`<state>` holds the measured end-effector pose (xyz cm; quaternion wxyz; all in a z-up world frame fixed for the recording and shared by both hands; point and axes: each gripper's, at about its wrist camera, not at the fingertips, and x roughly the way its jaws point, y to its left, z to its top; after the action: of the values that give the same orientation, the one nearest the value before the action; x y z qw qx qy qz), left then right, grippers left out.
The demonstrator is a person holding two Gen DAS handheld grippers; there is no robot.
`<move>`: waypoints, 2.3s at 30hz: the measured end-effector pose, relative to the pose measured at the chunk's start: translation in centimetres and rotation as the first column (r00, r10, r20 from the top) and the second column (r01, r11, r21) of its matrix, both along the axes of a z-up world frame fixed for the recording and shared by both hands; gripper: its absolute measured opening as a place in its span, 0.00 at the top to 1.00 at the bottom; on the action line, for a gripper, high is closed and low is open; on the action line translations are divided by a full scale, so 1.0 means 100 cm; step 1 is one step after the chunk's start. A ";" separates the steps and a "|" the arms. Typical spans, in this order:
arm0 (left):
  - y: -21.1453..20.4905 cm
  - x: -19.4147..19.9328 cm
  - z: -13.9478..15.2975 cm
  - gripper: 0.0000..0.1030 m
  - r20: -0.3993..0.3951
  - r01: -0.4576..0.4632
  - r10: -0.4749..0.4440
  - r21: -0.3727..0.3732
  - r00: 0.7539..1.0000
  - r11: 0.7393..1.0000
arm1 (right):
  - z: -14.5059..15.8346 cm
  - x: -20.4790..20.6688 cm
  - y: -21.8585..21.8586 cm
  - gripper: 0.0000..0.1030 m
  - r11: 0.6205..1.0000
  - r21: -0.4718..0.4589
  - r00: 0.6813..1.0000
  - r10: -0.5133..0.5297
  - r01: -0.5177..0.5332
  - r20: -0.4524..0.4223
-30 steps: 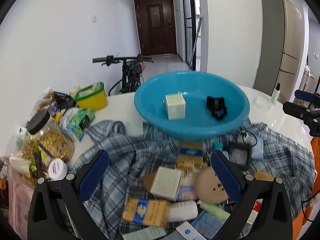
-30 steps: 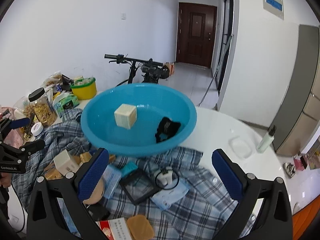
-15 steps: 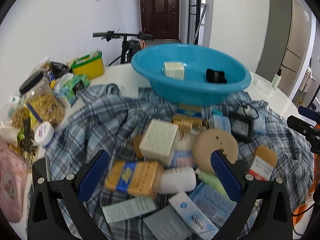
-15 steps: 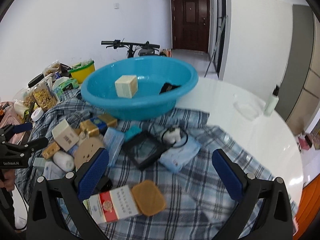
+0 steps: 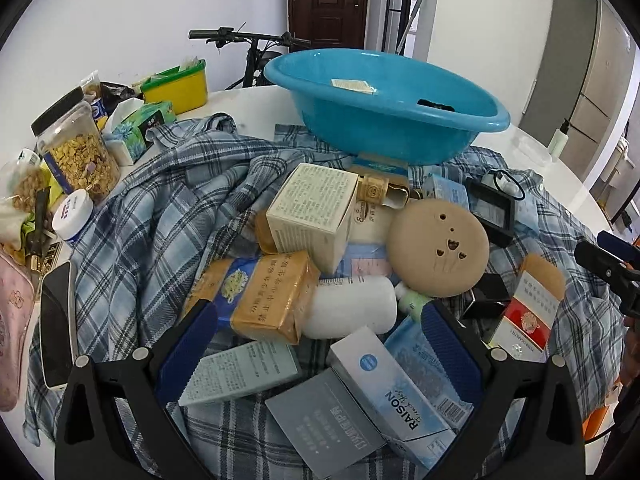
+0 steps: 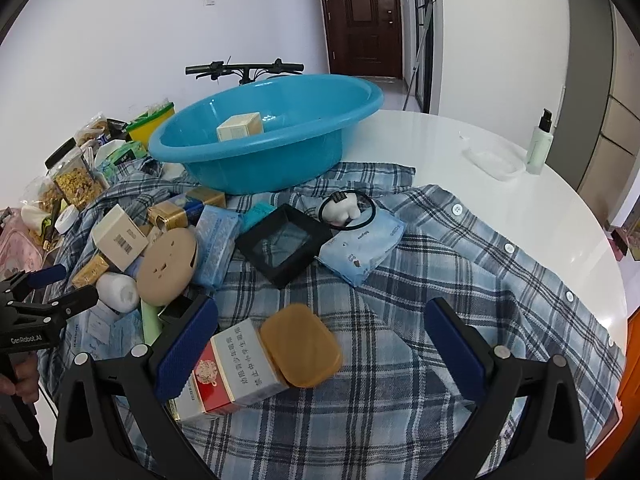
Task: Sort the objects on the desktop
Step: 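Lower the left tool onto a large green-printed cream box and close it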
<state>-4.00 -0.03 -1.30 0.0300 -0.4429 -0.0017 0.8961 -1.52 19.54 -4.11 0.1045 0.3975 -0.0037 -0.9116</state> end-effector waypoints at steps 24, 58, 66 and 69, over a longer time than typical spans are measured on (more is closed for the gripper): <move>-0.005 -0.010 0.002 0.00 -0.018 0.025 -0.025 0.016 1.000 1.000 | -0.007 -0.004 -0.007 0.00 1.000 0.016 1.000 0.012 -0.012 0.018; -0.007 -0.062 -0.003 0.56 -0.059 0.075 -0.072 0.035 0.996 0.997 | -0.026 -0.024 -0.003 0.00 1.000 -0.018 0.996 0.003 -0.001 0.092; -0.008 -0.040 0.006 0.56 -0.093 0.070 -0.067 0.030 0.993 0.997 | -0.027 -0.020 -0.005 0.00 1.000 -0.022 0.996 0.007 -0.005 0.091; -0.008 -0.032 0.009 0.56 -0.101 0.063 -0.058 0.043 0.993 0.997 | -0.026 -0.018 -0.007 0.00 1.000 -0.021 0.996 0.012 -0.010 0.087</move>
<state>-7.20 -0.88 -0.38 0.0676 -0.3968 -0.0075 0.9154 -3.33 18.88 -6.67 0.1134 0.4356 -0.0155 -0.8928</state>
